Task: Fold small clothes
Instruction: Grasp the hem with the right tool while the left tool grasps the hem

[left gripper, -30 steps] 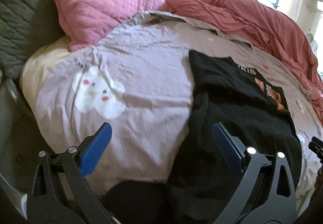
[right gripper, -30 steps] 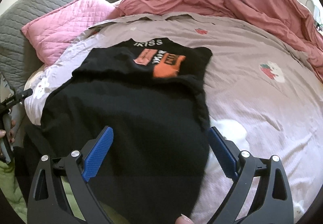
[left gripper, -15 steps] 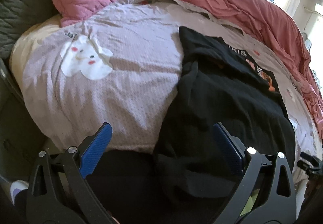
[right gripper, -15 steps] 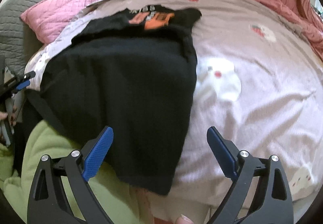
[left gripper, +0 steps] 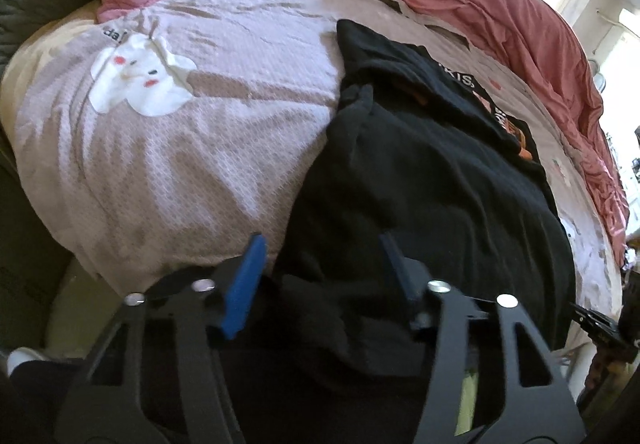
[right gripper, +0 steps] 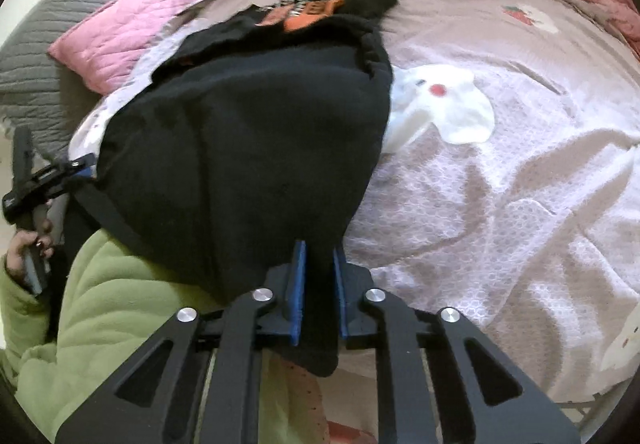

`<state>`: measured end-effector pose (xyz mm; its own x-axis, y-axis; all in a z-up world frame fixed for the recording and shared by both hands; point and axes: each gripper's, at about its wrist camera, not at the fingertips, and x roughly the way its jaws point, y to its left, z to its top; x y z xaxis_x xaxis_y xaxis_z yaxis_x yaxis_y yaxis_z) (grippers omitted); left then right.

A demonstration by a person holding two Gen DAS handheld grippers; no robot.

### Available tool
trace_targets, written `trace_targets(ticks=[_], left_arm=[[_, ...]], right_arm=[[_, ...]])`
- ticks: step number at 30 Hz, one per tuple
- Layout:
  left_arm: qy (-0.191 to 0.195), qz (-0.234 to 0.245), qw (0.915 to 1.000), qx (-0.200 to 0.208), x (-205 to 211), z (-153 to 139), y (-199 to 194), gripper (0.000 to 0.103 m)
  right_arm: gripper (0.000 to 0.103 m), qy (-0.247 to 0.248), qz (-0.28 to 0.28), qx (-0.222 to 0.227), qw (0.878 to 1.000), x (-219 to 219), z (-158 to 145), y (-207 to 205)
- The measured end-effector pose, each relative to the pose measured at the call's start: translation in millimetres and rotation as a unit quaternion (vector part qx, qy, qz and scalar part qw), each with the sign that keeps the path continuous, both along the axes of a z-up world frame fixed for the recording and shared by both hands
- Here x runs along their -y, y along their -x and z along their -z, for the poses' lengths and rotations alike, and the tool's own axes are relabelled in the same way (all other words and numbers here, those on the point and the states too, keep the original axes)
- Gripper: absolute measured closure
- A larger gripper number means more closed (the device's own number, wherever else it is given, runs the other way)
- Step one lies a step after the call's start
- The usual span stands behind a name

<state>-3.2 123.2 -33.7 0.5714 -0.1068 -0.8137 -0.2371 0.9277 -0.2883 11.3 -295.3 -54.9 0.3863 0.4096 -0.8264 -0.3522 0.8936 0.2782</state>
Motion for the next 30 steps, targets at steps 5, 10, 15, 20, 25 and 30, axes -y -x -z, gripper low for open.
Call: trace_targets(ticks=[5,10,15,20,25,30], left_arm=[[0.005,0.009,0.9999,-0.011,5.0,4.9,-0.3,0.065],[-0.003,0.006,0.9998,-0.018,6.5,6.5,1.1,0.064],[-0.014,0.005,0.9996,-0.022,9.8,6.9,-0.9,0.064],[-0.038,0.004,0.9988,-0.032,14.4,7.9,-1.3,0.088],[-0.024,-0.002,0.9995,-0.018,8.9,0.1,5.6,0.096],[-0.005,-0.002,0.9997,0.024,8.2,-28.9,7.6,0.097]], right_arm=[[0.088,-0.009,0.004,-0.015,1.0,4.0,8.6,-0.7],[0.08,-0.03,-0.002,-0.02,0.999,6.3,12.1,-0.3],[0.071,-0.046,-0.01,-0.016,0.999,3.9,16.8,-0.9],[0.094,-0.054,-0.014,-0.005,0.998,5.1,12.1,-2.5],[0.095,-0.077,-0.017,0.004,0.997,9.5,2.1,-4.1],[0.095,-0.108,-0.014,0.023,0.994,16.1,-16.0,-15.5]])
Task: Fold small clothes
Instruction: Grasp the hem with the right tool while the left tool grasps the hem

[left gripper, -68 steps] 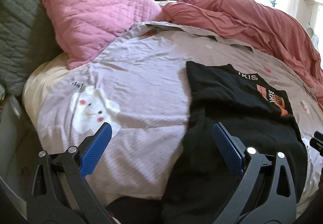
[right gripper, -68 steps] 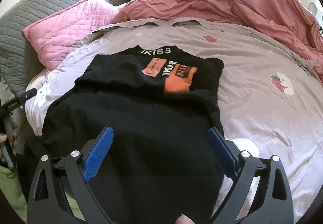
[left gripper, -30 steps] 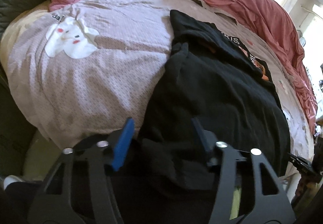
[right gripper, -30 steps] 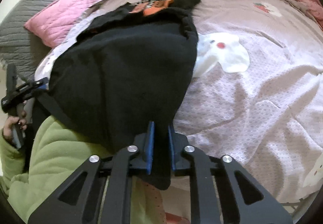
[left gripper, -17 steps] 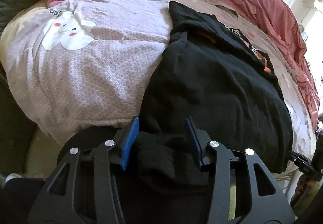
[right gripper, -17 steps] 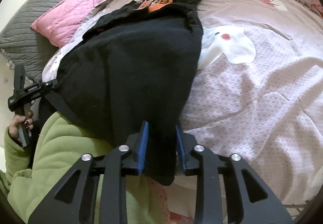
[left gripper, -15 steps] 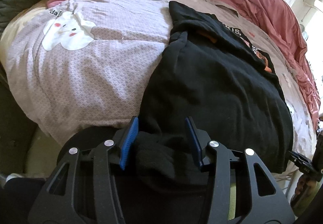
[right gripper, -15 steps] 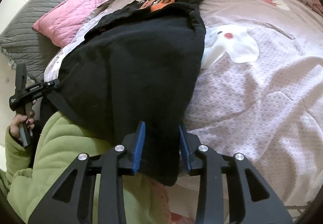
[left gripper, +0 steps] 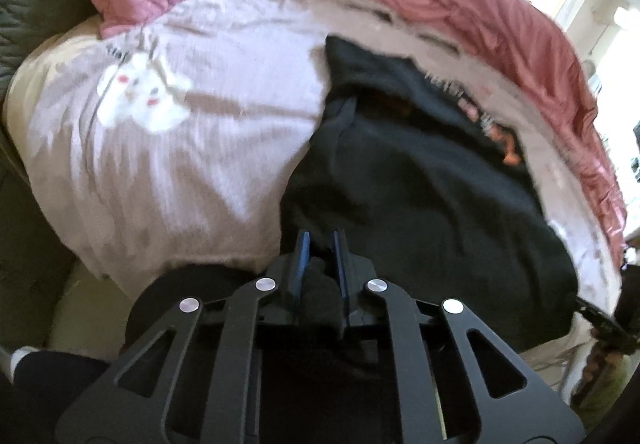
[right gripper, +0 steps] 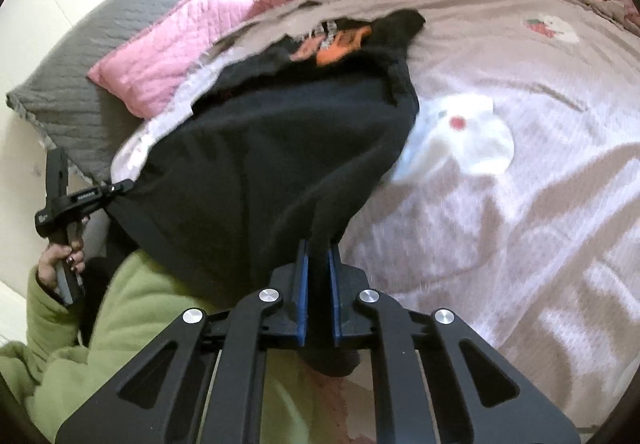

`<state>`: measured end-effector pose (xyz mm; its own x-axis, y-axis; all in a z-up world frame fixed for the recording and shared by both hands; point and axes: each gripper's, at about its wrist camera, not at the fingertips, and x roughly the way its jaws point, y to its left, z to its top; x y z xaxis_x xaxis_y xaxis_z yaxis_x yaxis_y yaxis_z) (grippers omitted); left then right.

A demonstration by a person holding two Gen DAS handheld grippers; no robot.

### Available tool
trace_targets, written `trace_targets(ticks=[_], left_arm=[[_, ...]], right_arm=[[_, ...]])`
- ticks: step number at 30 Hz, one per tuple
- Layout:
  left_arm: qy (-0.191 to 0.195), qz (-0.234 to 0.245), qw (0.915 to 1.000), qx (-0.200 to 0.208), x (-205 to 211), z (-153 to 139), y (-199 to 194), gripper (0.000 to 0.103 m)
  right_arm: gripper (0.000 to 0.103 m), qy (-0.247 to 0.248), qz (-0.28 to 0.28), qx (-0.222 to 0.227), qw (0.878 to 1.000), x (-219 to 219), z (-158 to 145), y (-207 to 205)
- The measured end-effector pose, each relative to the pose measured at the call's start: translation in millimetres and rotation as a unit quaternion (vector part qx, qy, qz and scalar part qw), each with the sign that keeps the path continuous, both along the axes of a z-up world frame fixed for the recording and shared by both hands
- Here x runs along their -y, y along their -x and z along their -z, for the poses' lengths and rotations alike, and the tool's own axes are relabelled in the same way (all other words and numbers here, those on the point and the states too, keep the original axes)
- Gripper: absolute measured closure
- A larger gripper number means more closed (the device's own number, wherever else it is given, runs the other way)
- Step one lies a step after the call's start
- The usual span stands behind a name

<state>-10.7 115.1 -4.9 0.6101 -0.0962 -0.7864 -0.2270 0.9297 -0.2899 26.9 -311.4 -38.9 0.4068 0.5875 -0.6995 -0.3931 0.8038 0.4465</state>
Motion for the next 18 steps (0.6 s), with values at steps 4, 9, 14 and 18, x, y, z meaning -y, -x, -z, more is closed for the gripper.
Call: trace_targets(ticks=[4,9,14,18], left_arm=[[0.02,-0.002,0.9995,0.026,-4.5,-23.0,-13.1,0.097],[0.041,-0.009,0.9984,0.039,-12.3,-38.1,-38.7,0.097],[0.059,-0.025,0.9969,0.046,-23.8,-47.6,-74.5,0.097],[0.058,-0.035,0.9964,0.052,-30.4,-54.8,-109.5,0.097]], right_arm=[[0.095,-0.014,0.004,0.032,0.999,0.7,-18.1,-15.9],[0.095,-0.035,0.02,0.058,0.998,4.3,-35.1,-41.2],[0.096,-0.053,0.044,0.071,0.995,7.3,-46.0,-75.7],[0.096,-0.054,0.063,0.076,0.994,7.2,-47.7,-107.5]])
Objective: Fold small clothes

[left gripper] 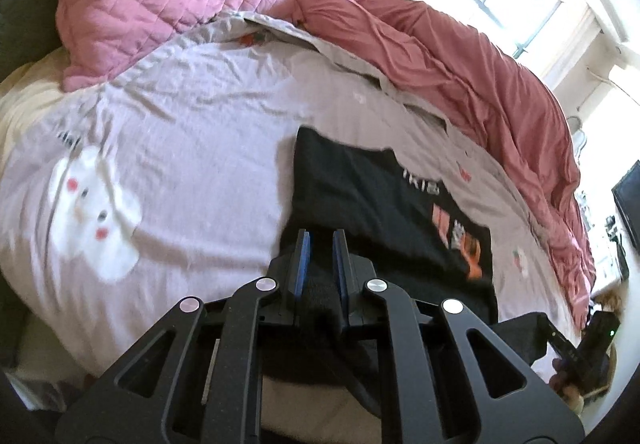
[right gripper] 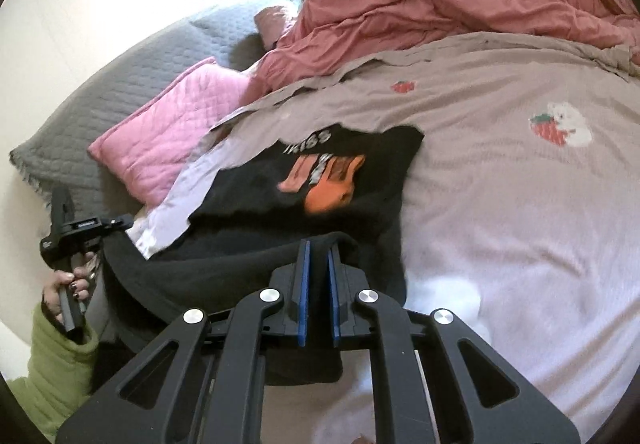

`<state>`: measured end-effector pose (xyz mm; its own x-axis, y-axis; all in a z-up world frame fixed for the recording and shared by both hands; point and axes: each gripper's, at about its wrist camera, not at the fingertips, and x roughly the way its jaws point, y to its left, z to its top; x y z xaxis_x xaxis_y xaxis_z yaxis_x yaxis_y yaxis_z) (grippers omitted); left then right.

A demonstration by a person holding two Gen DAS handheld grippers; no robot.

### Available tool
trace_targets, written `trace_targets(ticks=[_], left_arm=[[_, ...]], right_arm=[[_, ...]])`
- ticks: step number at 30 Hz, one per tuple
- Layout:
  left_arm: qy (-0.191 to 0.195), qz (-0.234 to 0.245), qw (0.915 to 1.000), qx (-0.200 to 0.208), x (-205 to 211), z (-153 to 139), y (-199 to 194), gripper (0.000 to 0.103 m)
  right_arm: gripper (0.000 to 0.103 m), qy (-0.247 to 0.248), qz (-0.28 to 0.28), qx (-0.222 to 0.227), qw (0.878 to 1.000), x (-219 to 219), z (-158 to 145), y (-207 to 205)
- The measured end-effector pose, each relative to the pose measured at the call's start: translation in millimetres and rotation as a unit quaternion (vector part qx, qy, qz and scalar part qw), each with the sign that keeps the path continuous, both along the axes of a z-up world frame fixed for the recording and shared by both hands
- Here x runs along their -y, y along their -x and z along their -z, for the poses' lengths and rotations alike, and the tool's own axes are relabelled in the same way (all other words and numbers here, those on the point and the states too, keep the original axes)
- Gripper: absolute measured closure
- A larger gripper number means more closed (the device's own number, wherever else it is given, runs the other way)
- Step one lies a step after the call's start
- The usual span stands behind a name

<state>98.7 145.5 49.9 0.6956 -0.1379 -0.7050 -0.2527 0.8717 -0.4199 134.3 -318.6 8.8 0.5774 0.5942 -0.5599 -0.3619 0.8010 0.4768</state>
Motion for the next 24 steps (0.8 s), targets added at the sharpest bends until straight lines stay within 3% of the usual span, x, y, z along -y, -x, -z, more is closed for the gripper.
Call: trace_targets(ticks=[12,20,24], left_arm=[[0.01,-0.024,0.9995,-0.017,-10.5,22.3,-93.4,0.097],[0.006,-0.052,0.9981,-0.031,-18.4,48.3,-138.3,0.096],[0.016,-0.069,0.9974,-0.014,-27.8,61.2,-137.4,0.085]], right_arm=[[0.096,0.029,0.045,-0.016,0.998,-9.2,15.6,-80.6],[0.095,0.036,0.078,-0.078,0.993,-10.5,52.9,-119.3],[0.084,0.029,0.086,-0.083,0.992,-7.2,55.6,-118.4]])
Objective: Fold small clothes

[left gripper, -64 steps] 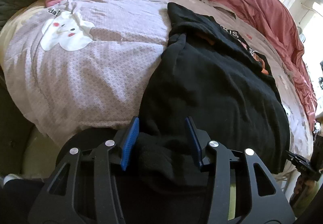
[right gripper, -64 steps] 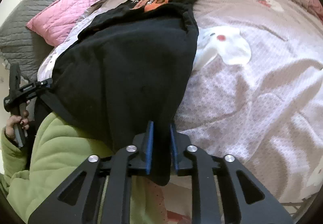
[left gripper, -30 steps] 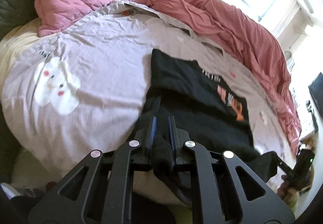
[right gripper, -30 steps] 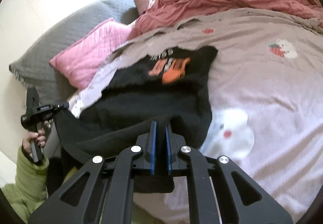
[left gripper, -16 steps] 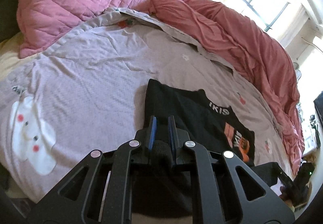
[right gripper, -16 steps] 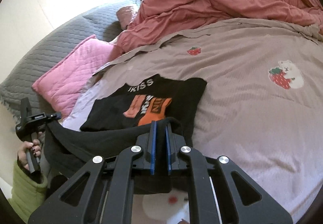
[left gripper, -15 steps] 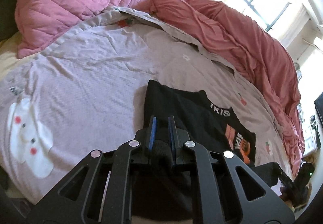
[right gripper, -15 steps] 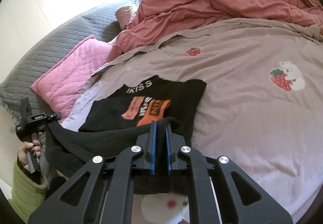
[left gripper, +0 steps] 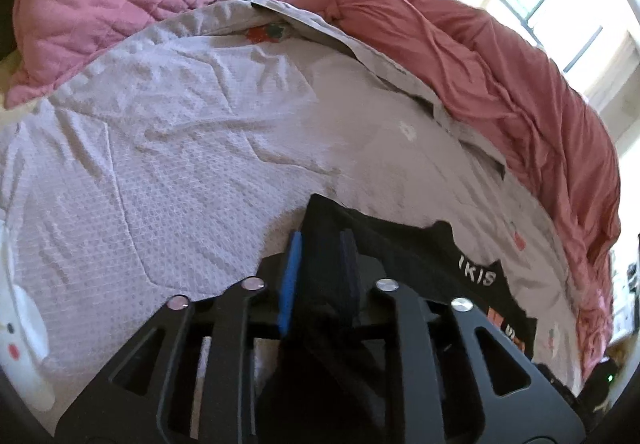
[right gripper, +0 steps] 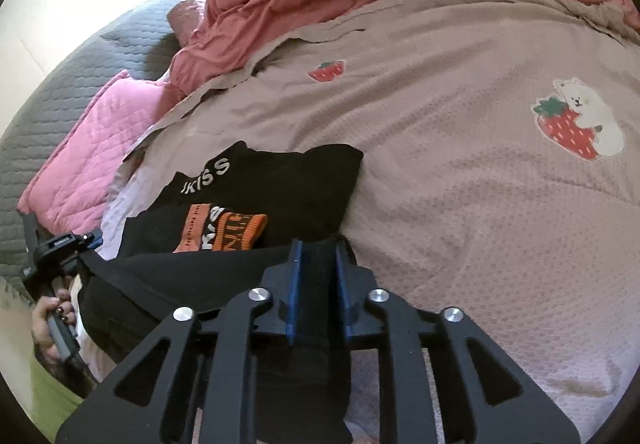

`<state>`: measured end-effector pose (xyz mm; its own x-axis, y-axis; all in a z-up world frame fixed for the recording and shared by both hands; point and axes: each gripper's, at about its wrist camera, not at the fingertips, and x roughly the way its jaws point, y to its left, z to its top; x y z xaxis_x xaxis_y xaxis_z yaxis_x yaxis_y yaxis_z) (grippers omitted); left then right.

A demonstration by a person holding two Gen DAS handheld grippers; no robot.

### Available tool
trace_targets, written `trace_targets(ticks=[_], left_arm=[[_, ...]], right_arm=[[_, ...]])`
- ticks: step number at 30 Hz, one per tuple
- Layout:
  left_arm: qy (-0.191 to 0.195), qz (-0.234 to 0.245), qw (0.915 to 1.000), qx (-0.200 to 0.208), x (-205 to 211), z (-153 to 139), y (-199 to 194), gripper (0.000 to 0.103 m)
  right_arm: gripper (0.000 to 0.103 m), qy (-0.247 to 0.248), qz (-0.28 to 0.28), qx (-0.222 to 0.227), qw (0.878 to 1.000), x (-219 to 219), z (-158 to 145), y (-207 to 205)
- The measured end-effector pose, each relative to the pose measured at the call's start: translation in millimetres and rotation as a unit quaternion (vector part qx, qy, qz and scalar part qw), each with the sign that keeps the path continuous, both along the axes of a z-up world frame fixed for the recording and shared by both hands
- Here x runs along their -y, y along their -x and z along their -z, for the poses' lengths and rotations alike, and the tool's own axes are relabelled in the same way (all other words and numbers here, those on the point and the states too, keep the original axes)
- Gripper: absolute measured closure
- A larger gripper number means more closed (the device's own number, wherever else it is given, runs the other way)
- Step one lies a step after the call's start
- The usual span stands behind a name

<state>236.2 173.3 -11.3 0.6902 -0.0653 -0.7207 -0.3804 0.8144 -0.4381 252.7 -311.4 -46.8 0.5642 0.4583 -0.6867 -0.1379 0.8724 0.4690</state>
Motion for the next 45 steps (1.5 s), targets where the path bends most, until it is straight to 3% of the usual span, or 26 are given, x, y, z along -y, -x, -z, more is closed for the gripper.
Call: trace_targets(ticks=[1,2,3,7,11,14,20,22,23,31,33,38,40,42,45], left_arm=[[0.002,-0.003,0.9999,0.009,-2.7,0.3,3.8,0.082],[0.003,-0.009,0.9998,0.02,-5.9,-0.5,8.2,0.08],[0.006,-0.013,0.9994,0.032,-8.6,-1.5,13.4,0.077],[0.001,-0.026,0.9972,0.07,-18.7,-8.3,41.9,0.075],[-0.023,-0.017,0.9966,0.078,-15.3,-10.2,67.6,0.065],[-0.061,-0.006,0.9962,0.062,-8.3,-7.0,75.1,0.058],[-0.106,0.031,0.9928,0.048,8.1,-0.1,80.6,0.043],[-0.107,0.04,0.9923,0.047,12.8,2.1,78.6,0.043],[-0.111,0.044,0.9919,0.045,14.8,3.2,77.8,0.043],[-0.122,0.045,0.9908,0.038,17.3,8.3,73.4,0.039],[-0.119,0.042,0.9914,0.035,14.6,10.1,72.4,0.037],[-0.105,0.032,0.9936,0.028,5.6,15.6,71.1,0.036],[-0.1,0.03,0.9941,0.027,3.8,16.1,71.4,0.035],[-0.1,0.03,0.9942,0.026,3.4,16.2,70.9,0.034],[-0.102,0.032,0.9939,0.027,3.3,16.1,70.8,0.034]], right_arm=[[0.076,0.011,0.01,0.004,1.0,1.9,-2.5,2.6],[0.056,0.018,0.017,0.01,1.0,4.1,-5.3,4.5],[0.052,0.024,0.026,0.024,0.999,8.3,-10.8,9.3],[0.052,0.064,0.008,0.076,0.995,1.4,-34.7,28.2],[0.052,0.12,-0.091,0.134,0.98,-47.2,-59.5,45.6],[0.052,0.136,-0.162,0.142,0.967,-86.4,-65.4,47.1],[0.053,0.248,-0.275,0.128,0.92,-171.3,-43.3,41.9],[0.07,0.274,-0.281,0.12,0.912,-181.9,-36.9,35.9],[0.097,0.275,-0.282,0.115,0.912,-184.6,-34.6,29.7],[0.1,0.259,-0.221,0.106,0.934,-180.5,-42.6,-37.2],[0.091,0.257,-0.199,0.094,0.941,-178.6,-39.4,-56.9],[0.084,0.244,-0.142,0.08,0.956,-157.4,-35.5,-76.7],[0.077,0.22,-0.131,0.102,0.961,-145.5,-45.7,-64.1],[0.062,0.205,-0.132,0.126,0.962,-138.4,-56.7,-45.7],[0.058,0.169,-0.172,0.153,0.958,-135.2,-70.5,-8.3]])
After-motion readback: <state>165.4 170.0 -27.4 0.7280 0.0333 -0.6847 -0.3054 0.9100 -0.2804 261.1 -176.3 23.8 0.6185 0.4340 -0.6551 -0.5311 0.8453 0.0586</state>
